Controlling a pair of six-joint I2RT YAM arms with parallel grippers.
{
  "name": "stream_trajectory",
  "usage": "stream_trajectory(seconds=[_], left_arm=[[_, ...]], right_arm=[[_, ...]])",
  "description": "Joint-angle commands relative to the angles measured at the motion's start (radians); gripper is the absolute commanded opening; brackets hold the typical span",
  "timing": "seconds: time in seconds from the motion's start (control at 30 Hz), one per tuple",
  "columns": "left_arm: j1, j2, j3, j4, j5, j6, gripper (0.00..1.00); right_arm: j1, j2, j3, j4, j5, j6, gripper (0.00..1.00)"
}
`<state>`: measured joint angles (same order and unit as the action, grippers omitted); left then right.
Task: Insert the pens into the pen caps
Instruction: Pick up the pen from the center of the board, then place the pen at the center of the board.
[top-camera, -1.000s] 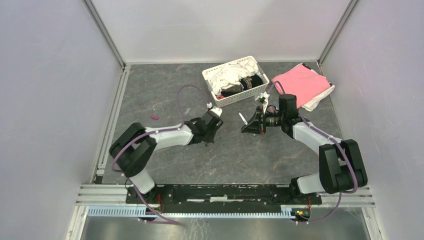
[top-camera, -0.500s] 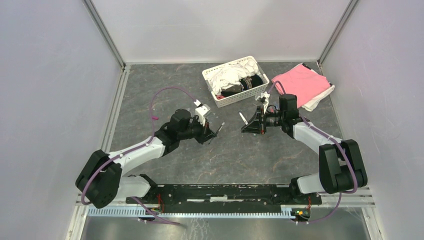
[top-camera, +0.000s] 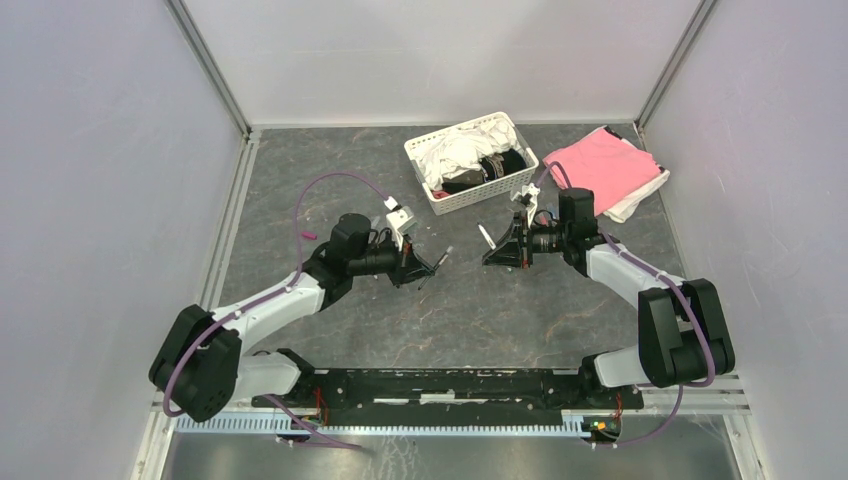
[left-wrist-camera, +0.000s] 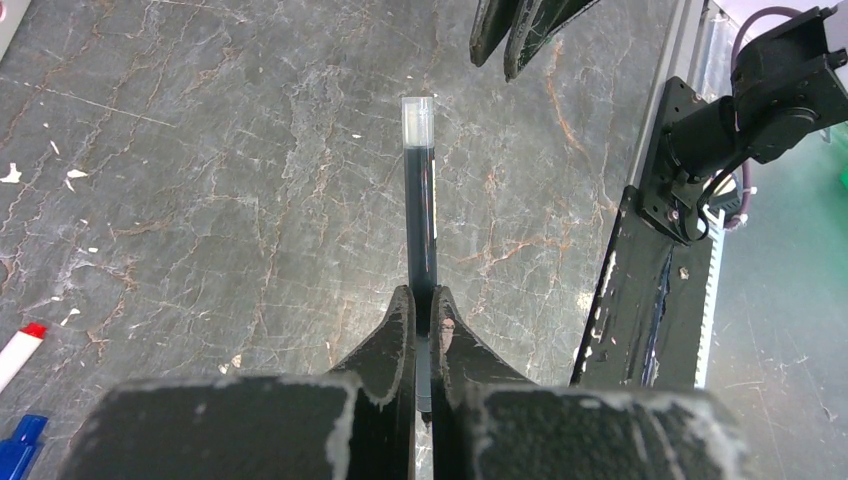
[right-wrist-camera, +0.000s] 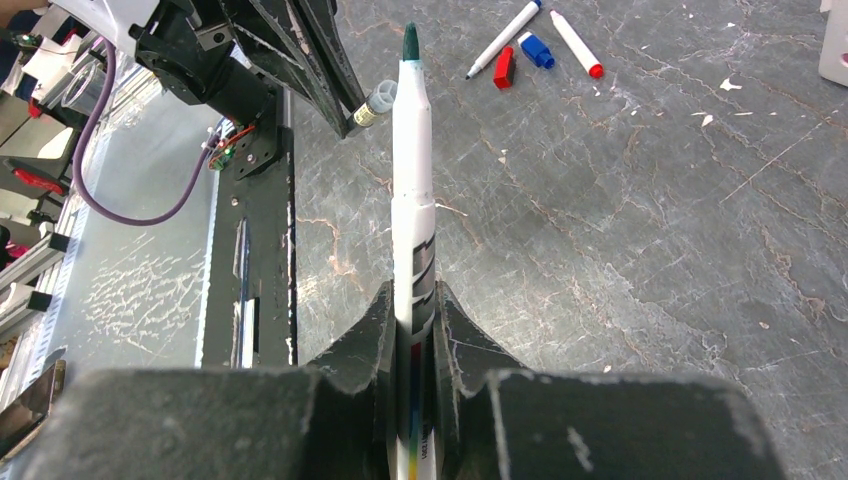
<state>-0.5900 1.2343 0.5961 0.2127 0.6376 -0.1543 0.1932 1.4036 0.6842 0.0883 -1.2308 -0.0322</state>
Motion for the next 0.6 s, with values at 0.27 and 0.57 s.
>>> stream_trajectory(seconds=[0.27,0.57], left_arm=[[0.010,0.191,0.121,-0.139,-0.286,-0.020,0.02],[0.002,0.360,0.271,-0.282,-0.459,-0.029,0.03]], right_arm=[[-0.006,-0.020,0.029,0.014,-0.023,-0.012,0.00],[-0.008,-0.018,0.029,0.014,-0.022,-0.012,0.00]])
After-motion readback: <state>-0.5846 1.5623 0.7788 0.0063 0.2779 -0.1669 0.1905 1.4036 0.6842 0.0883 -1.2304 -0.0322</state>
